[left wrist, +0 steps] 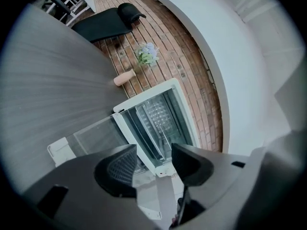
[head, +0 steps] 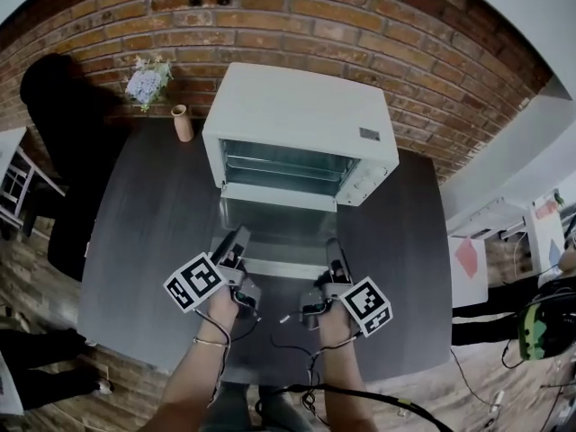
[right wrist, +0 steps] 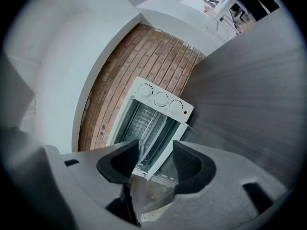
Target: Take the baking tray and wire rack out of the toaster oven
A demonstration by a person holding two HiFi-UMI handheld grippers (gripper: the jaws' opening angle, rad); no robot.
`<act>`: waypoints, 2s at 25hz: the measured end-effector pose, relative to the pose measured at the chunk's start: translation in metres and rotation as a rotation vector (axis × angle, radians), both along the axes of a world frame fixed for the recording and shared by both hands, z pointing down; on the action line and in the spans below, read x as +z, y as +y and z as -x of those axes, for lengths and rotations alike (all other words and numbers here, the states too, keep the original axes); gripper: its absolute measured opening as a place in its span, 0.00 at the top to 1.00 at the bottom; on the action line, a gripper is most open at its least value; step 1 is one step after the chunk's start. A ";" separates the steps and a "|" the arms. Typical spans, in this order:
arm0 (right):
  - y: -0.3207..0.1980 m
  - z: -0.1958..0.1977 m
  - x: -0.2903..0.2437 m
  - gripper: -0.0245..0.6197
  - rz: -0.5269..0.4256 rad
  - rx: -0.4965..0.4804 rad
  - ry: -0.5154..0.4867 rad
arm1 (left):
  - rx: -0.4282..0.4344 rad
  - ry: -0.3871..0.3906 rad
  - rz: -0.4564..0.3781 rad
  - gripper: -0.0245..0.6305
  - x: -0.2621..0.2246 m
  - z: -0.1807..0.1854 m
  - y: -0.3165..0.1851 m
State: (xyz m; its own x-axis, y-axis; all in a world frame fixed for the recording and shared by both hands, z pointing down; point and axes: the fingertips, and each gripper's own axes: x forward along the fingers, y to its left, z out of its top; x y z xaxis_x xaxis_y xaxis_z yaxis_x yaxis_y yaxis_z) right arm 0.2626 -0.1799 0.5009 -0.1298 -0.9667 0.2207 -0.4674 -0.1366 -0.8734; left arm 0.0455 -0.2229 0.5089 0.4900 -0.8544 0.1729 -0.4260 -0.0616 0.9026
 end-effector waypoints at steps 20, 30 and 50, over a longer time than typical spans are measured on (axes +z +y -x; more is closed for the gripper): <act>-0.116 0.006 0.039 0.64 0.016 -0.028 -0.054 | -0.015 0.063 0.071 0.65 0.040 -0.011 -0.104; -0.154 0.006 0.056 0.64 0.032 -0.003 -0.087 | -0.031 0.110 0.099 0.65 0.055 -0.010 -0.141; -0.215 0.001 0.072 0.65 0.018 0.034 -0.130 | -0.046 0.167 0.115 0.69 0.072 -0.015 -0.198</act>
